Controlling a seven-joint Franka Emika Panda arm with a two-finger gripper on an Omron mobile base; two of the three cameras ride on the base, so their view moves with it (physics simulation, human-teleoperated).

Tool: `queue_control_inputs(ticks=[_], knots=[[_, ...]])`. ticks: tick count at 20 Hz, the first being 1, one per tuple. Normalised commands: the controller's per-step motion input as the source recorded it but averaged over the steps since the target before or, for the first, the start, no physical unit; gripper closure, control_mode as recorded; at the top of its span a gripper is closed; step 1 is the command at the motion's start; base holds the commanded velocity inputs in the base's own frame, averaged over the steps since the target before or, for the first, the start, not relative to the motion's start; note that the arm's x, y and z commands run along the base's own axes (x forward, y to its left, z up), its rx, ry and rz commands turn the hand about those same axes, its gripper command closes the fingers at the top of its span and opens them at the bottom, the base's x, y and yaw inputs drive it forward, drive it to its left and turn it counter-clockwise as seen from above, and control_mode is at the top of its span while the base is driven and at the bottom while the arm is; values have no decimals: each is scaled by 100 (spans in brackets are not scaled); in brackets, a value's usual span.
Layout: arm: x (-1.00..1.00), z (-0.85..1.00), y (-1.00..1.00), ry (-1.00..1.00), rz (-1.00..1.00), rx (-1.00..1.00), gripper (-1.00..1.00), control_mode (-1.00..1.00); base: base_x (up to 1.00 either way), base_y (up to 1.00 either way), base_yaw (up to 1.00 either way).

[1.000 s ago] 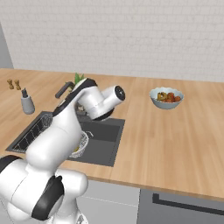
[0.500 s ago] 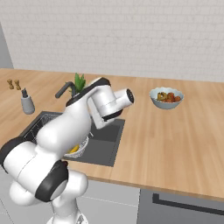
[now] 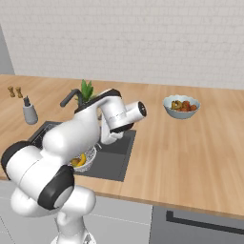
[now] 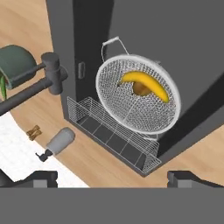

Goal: Put the colander in the sink, put the pear, banana in the colander, and turn on the sink faucet and pour water over the colander.

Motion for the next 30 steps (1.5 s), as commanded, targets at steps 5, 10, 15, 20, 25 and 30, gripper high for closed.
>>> queue_control_inputs(ticks=[5, 10, 15, 20, 25, 30], knots=[[17, -9, 34, 0, -23, 0, -100, -100, 0, 0, 0], [29, -24, 27, 3, -12, 5, -100, -100, 0, 0, 0], [40, -23, 5, 2, -1, 13, -100, -100, 0, 0, 0], [32, -15, 5, 0, 0, 13, -100, -100, 0, 0, 0], [31, -1, 33, 0, 0, 8, -100, -100, 0, 0, 0], [33, 0, 40, 0, 0, 8, -100, -100, 0, 0, 0]])
